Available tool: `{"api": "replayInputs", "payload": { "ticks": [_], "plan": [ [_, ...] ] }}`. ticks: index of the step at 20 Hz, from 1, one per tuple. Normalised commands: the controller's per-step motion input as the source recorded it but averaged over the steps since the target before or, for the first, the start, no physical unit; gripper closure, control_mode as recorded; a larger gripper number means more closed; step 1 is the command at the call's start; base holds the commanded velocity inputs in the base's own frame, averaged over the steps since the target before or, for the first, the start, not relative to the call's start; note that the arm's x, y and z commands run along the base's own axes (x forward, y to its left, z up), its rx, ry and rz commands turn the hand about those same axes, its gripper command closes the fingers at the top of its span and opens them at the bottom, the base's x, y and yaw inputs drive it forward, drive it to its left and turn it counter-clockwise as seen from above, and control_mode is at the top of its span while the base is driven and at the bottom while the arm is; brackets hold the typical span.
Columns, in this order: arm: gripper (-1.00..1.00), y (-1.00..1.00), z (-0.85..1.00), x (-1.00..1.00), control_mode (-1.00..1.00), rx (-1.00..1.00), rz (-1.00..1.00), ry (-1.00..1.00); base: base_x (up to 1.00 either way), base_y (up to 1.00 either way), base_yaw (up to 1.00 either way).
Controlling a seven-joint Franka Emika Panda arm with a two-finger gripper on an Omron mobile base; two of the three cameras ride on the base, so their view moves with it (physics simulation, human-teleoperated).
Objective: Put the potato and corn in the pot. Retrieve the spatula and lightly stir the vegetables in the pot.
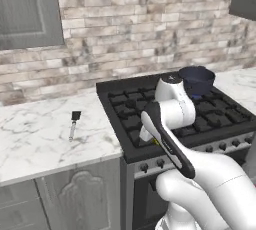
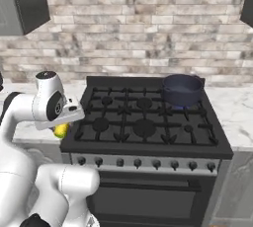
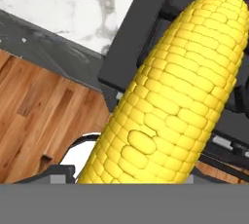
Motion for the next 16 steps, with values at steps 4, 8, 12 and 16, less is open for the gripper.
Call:
{"api": "replayInputs", "payload": {
  "ticks": [4, 8, 12, 16],
  "plan": [
    [1.00, 0.00, 0.00, 0.00, 1.00, 0.00, 0.00, 0.00, 0.05, -1.00, 0.02],
    [1.00, 0.00, 0.00, 0.00, 1.00, 0.00, 0.00, 0.00, 0.13, -1.00, 0.05],
    [1.00, 0.00, 0.00, 0.00, 1.00, 0.00, 0.00, 0.00, 0.44, -0.99, 0.00],
    [1.00, 0.00, 0.00, 0.00, 1.00, 0.00, 0.00, 0.00, 0.46, -0.63, 0.00]
  ]
}}
